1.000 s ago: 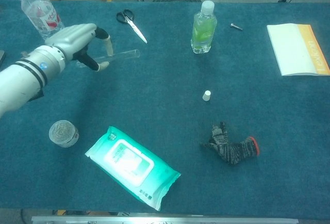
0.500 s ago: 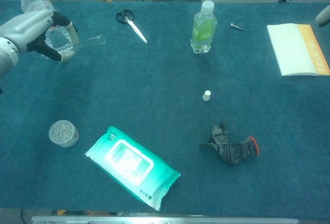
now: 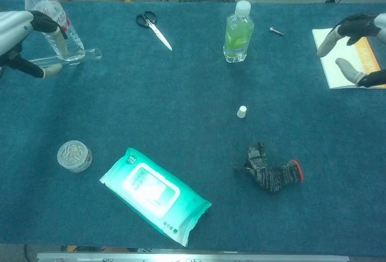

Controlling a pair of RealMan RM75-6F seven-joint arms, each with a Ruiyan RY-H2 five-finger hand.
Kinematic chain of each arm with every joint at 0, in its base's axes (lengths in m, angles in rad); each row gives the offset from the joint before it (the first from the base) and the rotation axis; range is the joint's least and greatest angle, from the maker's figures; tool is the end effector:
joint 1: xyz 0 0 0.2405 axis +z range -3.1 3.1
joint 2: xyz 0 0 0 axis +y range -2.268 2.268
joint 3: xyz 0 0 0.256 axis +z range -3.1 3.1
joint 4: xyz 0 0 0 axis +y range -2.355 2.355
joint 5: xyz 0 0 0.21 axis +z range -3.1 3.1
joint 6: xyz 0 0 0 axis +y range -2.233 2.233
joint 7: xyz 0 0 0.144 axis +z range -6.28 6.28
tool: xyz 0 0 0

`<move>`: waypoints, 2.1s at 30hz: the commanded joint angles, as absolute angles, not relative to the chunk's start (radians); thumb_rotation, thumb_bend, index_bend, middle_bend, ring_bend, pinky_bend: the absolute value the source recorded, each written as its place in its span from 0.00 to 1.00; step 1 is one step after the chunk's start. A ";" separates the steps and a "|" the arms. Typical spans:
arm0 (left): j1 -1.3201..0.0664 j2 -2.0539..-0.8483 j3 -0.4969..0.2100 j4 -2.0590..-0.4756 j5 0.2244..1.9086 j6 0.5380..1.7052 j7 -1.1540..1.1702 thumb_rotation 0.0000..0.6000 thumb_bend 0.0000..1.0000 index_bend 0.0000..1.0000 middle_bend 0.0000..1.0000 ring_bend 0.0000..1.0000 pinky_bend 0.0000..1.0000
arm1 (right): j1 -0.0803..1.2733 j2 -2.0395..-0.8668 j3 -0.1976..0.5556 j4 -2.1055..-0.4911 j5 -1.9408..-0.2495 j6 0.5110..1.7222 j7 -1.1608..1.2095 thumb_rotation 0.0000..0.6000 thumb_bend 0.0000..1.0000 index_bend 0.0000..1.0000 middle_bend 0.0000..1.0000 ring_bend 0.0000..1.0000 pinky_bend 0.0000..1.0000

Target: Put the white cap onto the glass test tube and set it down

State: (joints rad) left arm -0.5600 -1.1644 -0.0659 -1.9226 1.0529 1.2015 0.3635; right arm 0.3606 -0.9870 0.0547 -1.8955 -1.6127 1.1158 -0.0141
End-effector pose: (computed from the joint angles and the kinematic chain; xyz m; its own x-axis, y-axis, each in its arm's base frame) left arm -0.1936 0.2797 0.0913 0.3884 0.2416 0.8893 0.9197 -0.1622 -0.3576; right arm -0.2061 -0.2307 0.1223 0.3942 -0.2689 0.8788 -0.8759 -0.3995 0.2707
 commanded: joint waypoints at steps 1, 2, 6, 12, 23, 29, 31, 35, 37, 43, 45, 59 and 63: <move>-0.534 -1.133 -0.052 -1.951 1.097 1.228 0.363 1.00 0.34 0.53 0.26 0.10 0.14 | 0.429 -1.030 0.060 -1.910 -1.562 1.005 -0.083 0.56 0.51 0.37 0.30 0.13 0.23; -0.530 -1.128 -0.051 -1.954 1.104 1.231 0.363 1.00 0.34 0.53 0.26 0.10 0.14 | 0.437 -1.040 0.061 -1.909 -1.552 0.992 -0.092 0.55 0.51 0.37 0.29 0.12 0.23; -0.512 -1.110 -0.049 -1.962 1.129 1.243 0.352 1.00 0.34 0.53 0.26 0.10 0.14 | 0.464 -1.084 0.056 -1.896 -1.518 0.949 -0.129 0.49 0.51 0.37 0.28 0.11 0.21; -0.498 -1.093 -0.057 -1.969 1.154 1.246 0.335 1.00 0.34 0.53 0.26 0.10 0.13 | 0.498 -1.136 0.041 -1.868 -1.472 0.891 -0.203 0.48 0.51 0.37 0.26 0.09 0.18; -0.477 -1.088 -0.062 -1.968 1.181 1.244 0.315 1.00 0.34 0.53 0.26 0.10 0.13 | 0.535 -1.267 0.008 -1.771 -1.387 0.836 -0.342 0.48 0.51 0.37 0.26 0.08 0.18; -0.460 -1.080 -0.063 -1.972 1.200 1.251 0.302 1.00 0.34 0.53 0.26 0.11 0.14 | 0.554 -1.345 0.001 -1.709 -1.353 0.827 -0.403 0.48 0.51 0.37 0.26 0.08 0.17; -0.454 -1.077 -0.063 -1.973 1.206 1.253 0.297 1.00 0.34 0.53 0.26 0.11 0.14 | 0.559 -1.364 0.000 -1.696 -1.348 0.830 -0.417 0.48 0.51 0.37 0.26 0.08 0.17; -0.447 -1.072 -0.065 -1.973 1.217 1.254 0.287 1.00 0.34 0.53 0.26 0.11 0.13 | 0.566 -1.390 0.001 -1.678 -1.333 0.836 -0.435 0.47 0.51 0.37 0.26 0.08 0.17; -0.444 -1.070 -0.066 -1.973 1.222 1.253 0.283 1.00 0.34 0.53 0.26 0.11 0.14 | 0.569 -1.401 0.003 -1.668 -1.326 0.839 -0.441 0.48 0.51 0.37 0.26 0.08 0.17; -0.438 -1.068 -0.070 -1.969 1.236 1.247 0.271 1.00 0.34 0.53 0.26 0.11 0.13 | 0.580 -1.427 0.005 -1.640 -1.307 0.848 -0.458 0.48 0.51 0.37 0.26 0.08 0.17; -0.437 -1.070 -0.071 -1.966 1.238 1.243 0.267 1.00 0.34 0.53 0.26 0.11 0.14 | 0.583 -1.436 0.007 -1.632 -1.299 0.850 -0.461 0.48 0.51 0.37 0.26 0.08 0.17; -0.431 -1.071 -0.083 -1.945 1.248 1.227 0.240 1.00 0.34 0.53 0.26 0.11 0.14 | 0.613 -1.510 0.022 -1.572 -1.283 0.865 -0.474 0.48 0.51 0.37 0.26 0.08 0.17; -0.430 -1.069 -0.085 -1.944 1.253 1.222 0.235 1.00 0.34 0.53 0.26 0.11 0.13 | 0.619 -1.517 0.032 -1.571 -1.282 0.879 -0.475 0.47 0.51 0.37 0.26 0.08 0.17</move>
